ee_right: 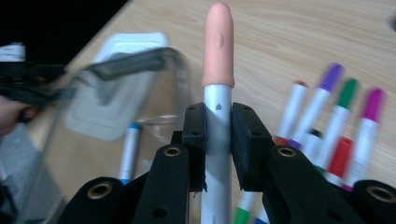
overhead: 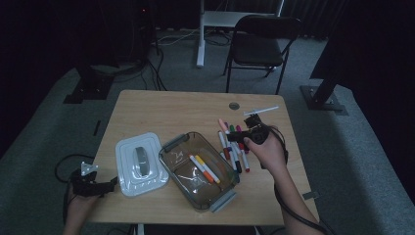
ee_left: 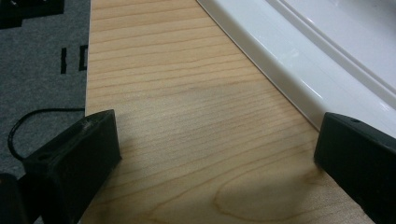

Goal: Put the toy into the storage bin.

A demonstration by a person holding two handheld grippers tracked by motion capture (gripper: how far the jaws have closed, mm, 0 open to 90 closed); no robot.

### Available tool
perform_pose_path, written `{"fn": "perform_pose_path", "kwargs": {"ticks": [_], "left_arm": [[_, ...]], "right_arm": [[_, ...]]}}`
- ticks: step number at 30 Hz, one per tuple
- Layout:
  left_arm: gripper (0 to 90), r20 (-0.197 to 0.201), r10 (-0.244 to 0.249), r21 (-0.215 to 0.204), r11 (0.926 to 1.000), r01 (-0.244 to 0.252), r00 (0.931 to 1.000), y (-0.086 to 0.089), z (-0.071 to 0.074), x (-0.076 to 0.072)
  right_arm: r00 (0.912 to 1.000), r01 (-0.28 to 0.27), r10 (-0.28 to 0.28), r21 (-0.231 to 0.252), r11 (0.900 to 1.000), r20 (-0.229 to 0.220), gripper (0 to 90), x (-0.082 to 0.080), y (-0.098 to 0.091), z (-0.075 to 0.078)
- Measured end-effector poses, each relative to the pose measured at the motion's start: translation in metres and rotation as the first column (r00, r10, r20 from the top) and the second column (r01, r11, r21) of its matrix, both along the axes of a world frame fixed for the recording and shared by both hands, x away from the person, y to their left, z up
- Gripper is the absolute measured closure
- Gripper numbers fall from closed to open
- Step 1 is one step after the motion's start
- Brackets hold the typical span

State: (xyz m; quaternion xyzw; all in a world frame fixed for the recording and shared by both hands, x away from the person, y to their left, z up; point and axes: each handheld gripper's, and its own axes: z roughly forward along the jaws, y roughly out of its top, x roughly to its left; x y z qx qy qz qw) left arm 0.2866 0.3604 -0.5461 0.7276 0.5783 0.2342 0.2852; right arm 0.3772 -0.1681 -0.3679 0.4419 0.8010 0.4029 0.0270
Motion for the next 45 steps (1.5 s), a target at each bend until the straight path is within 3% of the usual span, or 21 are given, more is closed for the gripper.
{"fn": "perform_pose_path", "kwargs": {"ticks": [7, 19, 29, 45], "left_arm": [[0.7, 0.000, 0.000, 0.000, 1.0000, 0.000, 1.0000, 0.000, 0.000, 0.000], [0.7, -0.001, 0.000, 0.000, 1.0000, 0.000, 1.0000, 0.000, 0.000, 0.000], [0.7, -0.002, 0.001, 0.000, 1.0000, -0.001, 1.0000, 0.000, 0.000, 0.000], [0.7, 0.000, 0.002, 0.000, 1.0000, -0.002, 1.0000, 0.000, 0.000, 0.000]], "right_arm": [[0.9941, -0.108, 0.108, 0.001, 0.9941, 0.007, 76.4, -0.015, 0.031, 0.006], [0.9786, -0.203, 0.203, -0.004, 0.9791, -0.033, 76.4, -0.025, 0.074, -0.005], [0.9541, -0.289, 0.284, -0.040, 0.9566, -0.094, 76.4, -0.032, 0.111, -0.026], [0.9186, -0.360, 0.332, -0.111, 0.9261, -0.215, 76.4, -0.033, 0.152, -0.065]]}}
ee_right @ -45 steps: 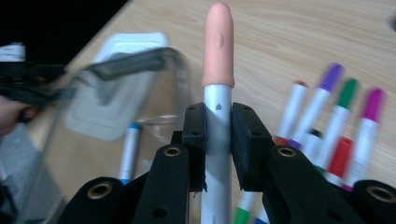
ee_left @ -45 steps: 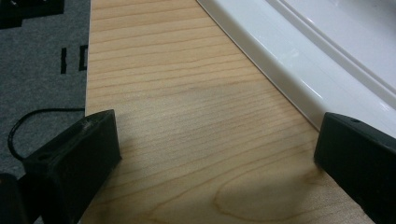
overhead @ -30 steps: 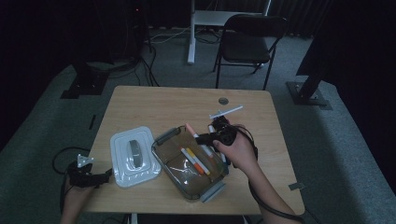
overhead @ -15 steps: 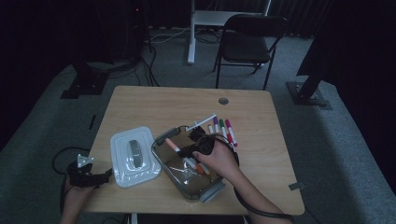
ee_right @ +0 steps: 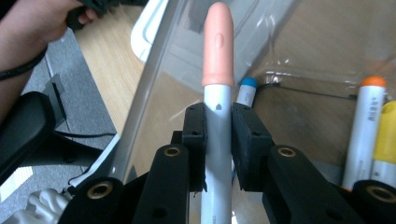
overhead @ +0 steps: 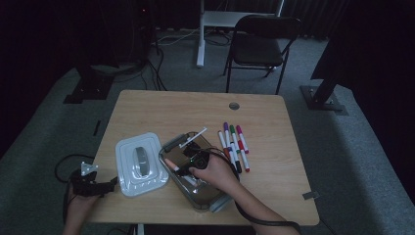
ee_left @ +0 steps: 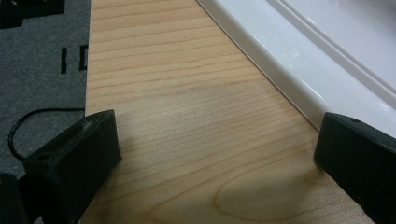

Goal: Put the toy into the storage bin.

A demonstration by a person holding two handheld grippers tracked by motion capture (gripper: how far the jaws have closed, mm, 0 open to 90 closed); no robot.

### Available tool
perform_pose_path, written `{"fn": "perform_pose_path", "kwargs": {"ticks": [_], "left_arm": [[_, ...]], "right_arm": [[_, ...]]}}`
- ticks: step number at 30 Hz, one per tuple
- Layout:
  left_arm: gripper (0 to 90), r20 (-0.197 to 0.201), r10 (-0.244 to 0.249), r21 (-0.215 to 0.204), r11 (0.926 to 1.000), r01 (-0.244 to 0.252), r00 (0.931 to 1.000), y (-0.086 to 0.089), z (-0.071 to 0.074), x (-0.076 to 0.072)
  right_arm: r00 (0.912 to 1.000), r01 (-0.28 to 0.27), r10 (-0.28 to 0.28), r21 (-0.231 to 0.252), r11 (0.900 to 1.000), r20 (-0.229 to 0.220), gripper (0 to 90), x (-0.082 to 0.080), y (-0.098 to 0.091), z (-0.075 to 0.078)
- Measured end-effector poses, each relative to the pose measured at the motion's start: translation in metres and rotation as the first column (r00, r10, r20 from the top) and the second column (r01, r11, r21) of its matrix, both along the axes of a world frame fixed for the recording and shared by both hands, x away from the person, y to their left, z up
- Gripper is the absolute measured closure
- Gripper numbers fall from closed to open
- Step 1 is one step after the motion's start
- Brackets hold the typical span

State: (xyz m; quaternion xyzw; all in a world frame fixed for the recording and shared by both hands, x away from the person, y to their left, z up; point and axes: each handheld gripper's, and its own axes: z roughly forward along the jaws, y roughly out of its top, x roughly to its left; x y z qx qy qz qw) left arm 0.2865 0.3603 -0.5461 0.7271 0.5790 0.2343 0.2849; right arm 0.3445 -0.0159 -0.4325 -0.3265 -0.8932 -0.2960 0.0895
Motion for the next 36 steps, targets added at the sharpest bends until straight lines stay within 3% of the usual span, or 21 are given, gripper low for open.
{"fn": "perform_pose_path", "kwargs": {"ticks": [14, 21, 30, 36], "left_arm": [[0.7, -0.001, 0.000, 0.000, 1.0000, 0.000, 1.0000, 0.000, 0.000, 0.000], [0.6, -0.001, 0.000, 0.000, 1.0000, 0.000, 1.0000, 0.000, 0.000, 0.000], [0.7, -0.001, 0.000, 0.000, 1.0000, 0.000, 1.0000, 0.000, 0.000, 0.000], [0.7, -0.001, 0.000, 0.000, 1.0000, 0.000, 1.0000, 0.000, 0.000, 0.000]], "right_arm": [[0.9975, -0.046, 0.040, -0.111, 0.9928, -0.059, 76.2, 0.004, 0.013, -0.026], [0.9918, -0.073, 0.056, -0.152, 0.9857, -0.115, 76.0, 0.005, 0.019, -0.037], [0.9891, -0.102, 0.075, -0.217, 0.9709, -0.127, 74.4, 0.004, 0.023, -0.045], [0.9878, -0.112, 0.083, -0.230, 0.9668, -0.132, 71.9, 0.005, 0.023, -0.048]]}}
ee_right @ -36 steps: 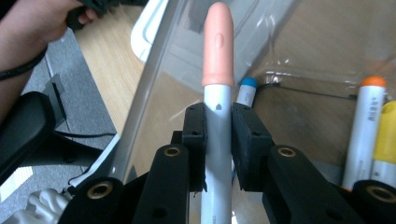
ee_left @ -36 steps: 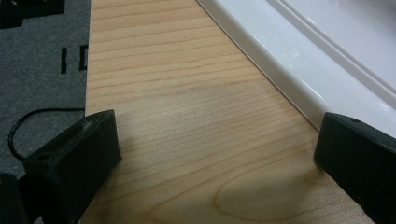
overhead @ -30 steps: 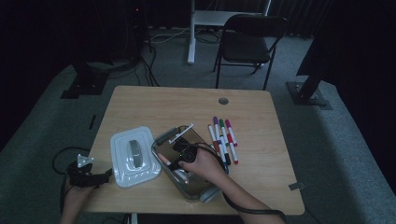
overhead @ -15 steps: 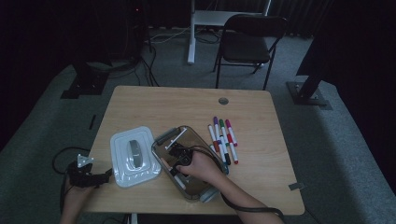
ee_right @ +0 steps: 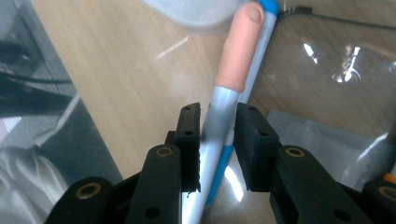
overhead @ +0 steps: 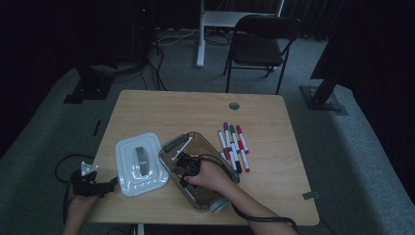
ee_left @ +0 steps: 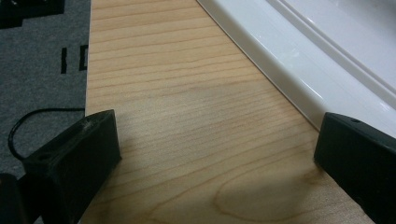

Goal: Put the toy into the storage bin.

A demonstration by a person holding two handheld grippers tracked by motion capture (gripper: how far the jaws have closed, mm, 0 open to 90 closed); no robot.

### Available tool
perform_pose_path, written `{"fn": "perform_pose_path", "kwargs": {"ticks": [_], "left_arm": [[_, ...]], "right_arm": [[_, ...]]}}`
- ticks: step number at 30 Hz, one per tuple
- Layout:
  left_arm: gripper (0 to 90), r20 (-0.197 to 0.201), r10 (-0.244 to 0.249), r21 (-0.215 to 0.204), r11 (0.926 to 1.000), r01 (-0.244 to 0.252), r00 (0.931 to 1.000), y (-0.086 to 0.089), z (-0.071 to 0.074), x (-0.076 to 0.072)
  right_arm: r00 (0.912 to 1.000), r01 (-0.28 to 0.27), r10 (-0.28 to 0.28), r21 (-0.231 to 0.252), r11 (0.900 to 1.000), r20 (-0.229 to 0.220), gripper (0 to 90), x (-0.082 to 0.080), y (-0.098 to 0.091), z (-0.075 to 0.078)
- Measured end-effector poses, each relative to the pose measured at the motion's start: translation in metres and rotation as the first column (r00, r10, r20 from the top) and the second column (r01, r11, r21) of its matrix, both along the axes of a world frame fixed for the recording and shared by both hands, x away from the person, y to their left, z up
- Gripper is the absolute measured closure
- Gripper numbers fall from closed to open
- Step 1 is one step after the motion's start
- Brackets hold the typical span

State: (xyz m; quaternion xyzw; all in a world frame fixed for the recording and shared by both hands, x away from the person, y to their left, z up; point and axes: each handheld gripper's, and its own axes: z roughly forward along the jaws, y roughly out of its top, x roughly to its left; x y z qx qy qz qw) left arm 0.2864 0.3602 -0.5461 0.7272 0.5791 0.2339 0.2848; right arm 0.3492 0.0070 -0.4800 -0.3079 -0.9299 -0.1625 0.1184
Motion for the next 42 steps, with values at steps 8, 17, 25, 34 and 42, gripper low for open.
{"fn": "perform_pose_path", "kwargs": {"ticks": [8, 17, 25, 34, 42], "left_arm": [[0.6, 0.000, 0.000, 0.000, 1.0000, 0.000, 1.0000, 0.000, 0.000, 0.000], [0.7, 0.001, 0.000, 0.000, 1.0000, 0.000, 1.0000, 0.000, 0.000, 0.000], [0.7, 0.001, 0.000, 0.000, 1.0000, 0.000, 1.0000, 0.000, 0.000, 0.000], [0.7, 0.001, 0.001, 0.001, 1.0000, -0.001, 1.0000, 0.000, 0.000, 0.000], [0.7, 0.000, -0.001, 0.002, 1.0000, 0.001, 1.0000, 0.000, 0.000, 0.000]], "right_arm": [[0.9990, 0.021, -0.023, 0.045, 0.9987, 0.039, 72.2, 0.000, -0.007, 0.011], [0.9922, 0.064, -0.080, 0.154, 0.9860, 0.096, 71.6, 0.001, -0.035, 0.051], [0.9777, 0.124, -0.158, 0.226, 0.9663, 0.138, 71.1, 0.003, -0.074, 0.076], [0.9497, 0.189, -0.250, 0.292, 0.9376, 0.189, 65.6, 0.010, -0.117, 0.093], [0.9053, 0.259, -0.350, 0.338, 0.9047, 0.241, 58.3, 0.022, -0.153, 0.091]]}}
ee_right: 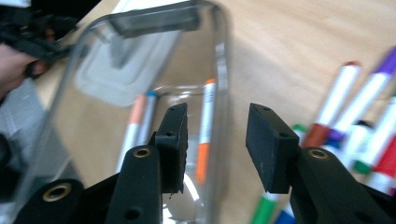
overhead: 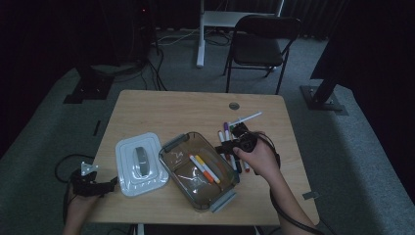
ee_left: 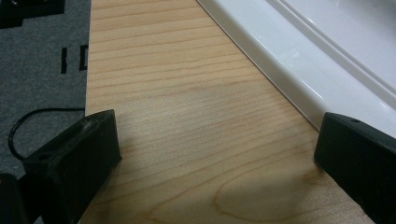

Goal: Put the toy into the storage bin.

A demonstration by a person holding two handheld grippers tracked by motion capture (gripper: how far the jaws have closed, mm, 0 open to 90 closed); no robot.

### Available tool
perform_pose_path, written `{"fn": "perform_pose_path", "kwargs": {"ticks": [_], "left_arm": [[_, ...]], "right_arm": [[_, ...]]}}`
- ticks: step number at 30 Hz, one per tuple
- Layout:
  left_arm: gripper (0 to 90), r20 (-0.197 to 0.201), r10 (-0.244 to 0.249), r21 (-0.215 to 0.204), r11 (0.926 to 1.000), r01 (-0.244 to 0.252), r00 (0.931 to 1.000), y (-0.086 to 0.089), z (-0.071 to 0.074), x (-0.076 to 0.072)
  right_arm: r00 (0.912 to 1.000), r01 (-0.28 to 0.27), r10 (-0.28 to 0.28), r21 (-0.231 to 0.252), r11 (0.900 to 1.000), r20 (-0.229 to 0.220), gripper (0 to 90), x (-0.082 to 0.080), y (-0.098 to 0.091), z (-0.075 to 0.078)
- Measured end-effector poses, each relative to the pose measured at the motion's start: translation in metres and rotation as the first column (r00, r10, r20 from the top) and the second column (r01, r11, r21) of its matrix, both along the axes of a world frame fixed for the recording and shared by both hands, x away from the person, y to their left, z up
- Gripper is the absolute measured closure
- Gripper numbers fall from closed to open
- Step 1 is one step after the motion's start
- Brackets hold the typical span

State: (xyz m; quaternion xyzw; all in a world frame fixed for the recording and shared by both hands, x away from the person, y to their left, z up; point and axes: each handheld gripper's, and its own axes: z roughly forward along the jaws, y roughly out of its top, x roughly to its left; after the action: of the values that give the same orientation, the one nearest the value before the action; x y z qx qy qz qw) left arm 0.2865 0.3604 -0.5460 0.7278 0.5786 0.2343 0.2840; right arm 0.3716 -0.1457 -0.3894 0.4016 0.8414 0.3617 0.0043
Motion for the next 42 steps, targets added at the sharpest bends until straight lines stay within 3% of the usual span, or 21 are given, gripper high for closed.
{"fn": "perform_pose_path", "kwargs": {"ticks": [10, 16, 21, 27, 34, 42], "left_arm": [[0.7, 0.000, 0.002, -0.002, 1.0000, -0.002, 1.0000, 0.000, 0.000, 0.000], [0.7, 0.000, 0.002, -0.003, 1.0000, -0.002, 1.0000, 0.000, 0.000, 0.000], [0.7, 0.001, 0.002, -0.003, 1.0000, -0.002, 1.0000, 0.000, 0.000, 0.000], [0.7, 0.001, 0.002, -0.002, 1.0000, -0.002, 1.0000, 0.000, 0.000, 0.000], [0.7, 0.000, 0.003, -0.003, 1.0000, -0.003, 1.0000, 0.000, 0.000, 0.000], [0.7, 0.001, 0.003, -0.003, 1.0000, -0.003, 1.0000, 0.000, 0.000, 0.000]], "right_arm": [[0.9927, 0.105, -0.106, 0.013, 0.9944, 0.057, 54.0, 0.010, -0.030, -0.016], [0.9749, 0.203, -0.202, -0.002, 0.9791, 0.094, 53.5, 0.018, -0.049, -0.029], [0.9582, 0.275, -0.268, -0.058, 0.9598, 0.099, 57.3, 0.029, -0.068, -0.045], [0.9401, 0.340, -0.334, -0.103, 0.9349, 0.067, 66.6, 0.048, -0.084, -0.070], [0.9328, 0.359, -0.359, -0.139, 0.9229, 0.024, 68.4, 0.074, -0.085, -0.091], [0.9319, 0.355, -0.362, -0.158, 0.9213, -0.016, 69.0, 0.100, -0.076, -0.105]]}}
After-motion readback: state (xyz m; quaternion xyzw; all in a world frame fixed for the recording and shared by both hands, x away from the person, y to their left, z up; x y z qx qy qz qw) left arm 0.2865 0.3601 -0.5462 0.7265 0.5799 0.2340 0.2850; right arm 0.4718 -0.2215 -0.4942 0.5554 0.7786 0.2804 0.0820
